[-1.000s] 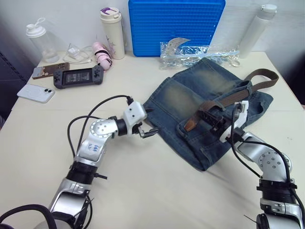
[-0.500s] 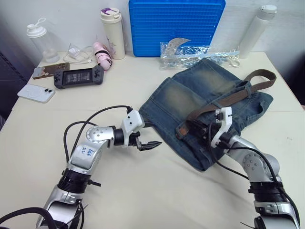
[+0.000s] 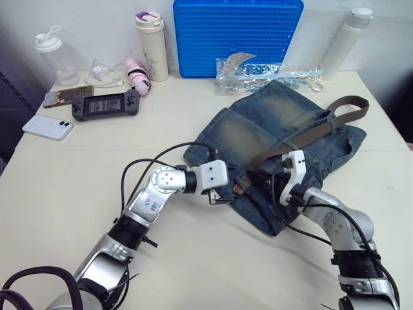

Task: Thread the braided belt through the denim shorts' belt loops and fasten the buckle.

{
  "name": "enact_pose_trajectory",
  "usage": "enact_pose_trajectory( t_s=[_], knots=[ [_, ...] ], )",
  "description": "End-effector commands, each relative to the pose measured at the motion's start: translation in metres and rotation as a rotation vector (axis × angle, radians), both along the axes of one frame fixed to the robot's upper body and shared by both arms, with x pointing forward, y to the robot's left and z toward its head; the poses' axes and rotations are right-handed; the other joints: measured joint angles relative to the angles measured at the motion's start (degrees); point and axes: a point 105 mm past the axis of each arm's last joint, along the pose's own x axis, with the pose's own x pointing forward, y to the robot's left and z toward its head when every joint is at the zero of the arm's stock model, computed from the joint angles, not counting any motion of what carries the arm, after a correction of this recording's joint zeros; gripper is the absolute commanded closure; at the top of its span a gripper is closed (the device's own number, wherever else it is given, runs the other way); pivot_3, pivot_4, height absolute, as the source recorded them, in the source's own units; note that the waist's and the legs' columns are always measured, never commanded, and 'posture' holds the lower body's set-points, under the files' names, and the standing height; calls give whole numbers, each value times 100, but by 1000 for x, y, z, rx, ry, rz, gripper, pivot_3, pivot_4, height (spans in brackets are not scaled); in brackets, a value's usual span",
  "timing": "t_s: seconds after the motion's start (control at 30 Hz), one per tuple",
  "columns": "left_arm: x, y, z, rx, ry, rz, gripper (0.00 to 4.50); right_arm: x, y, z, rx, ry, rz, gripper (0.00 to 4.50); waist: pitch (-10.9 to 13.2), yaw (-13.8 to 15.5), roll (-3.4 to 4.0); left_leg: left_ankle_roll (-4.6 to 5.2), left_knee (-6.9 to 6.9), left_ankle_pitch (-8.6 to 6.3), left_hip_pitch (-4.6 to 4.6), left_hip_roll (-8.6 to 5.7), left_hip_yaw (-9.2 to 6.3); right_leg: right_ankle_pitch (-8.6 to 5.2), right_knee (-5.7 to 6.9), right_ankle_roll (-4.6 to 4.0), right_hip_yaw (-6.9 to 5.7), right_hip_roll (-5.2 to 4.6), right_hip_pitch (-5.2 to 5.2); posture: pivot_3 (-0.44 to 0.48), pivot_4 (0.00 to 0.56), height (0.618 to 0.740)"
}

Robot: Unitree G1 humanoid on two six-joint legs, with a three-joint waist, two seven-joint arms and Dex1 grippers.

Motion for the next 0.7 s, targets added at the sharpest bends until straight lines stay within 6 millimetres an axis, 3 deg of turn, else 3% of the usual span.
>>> enact_pose_trajectory(
  t_s=[0.03,0.23,0.53,0.63,0.7],
  knots=[
    [-3,-10,-1,33,-89,-43,46,-7,-7,-33,-29,168,-62,4500,-1,-2,-1,0,0,0,5,0,-1,0,-6,0,-1,1,7,0,150,693],
    [6,-6,-9,94,-178,20,46,-5,-7,-30,-20,177,-85,4500,-5,1,-6,-1,0,0,9,0,-2,0,-10,0,0,0,15,0,150,693],
    [12,4,3,69,-308,78,46,-5,-11,-31,5,210,-120,4500,-7,-1,-9,-1,0,-1,10,0,-3,0,-9,0,0,0,15,0,150,693],
    [8,5,5,57,-340,67,803,-4,-12,-31,11,213,-125,4500,-7,4,-9,-1,0,-1,10,0,-4,0,-8,0,-1,-1,15,0,150,693],
    [5,3,4,46,-344,54,1672,-3,-12,-31,18,217,-131,4500,-8,6,-9,-1,0,-1,9,-1,-5,0,-8,0,0,-2,15,0,150,693]
  ],
)
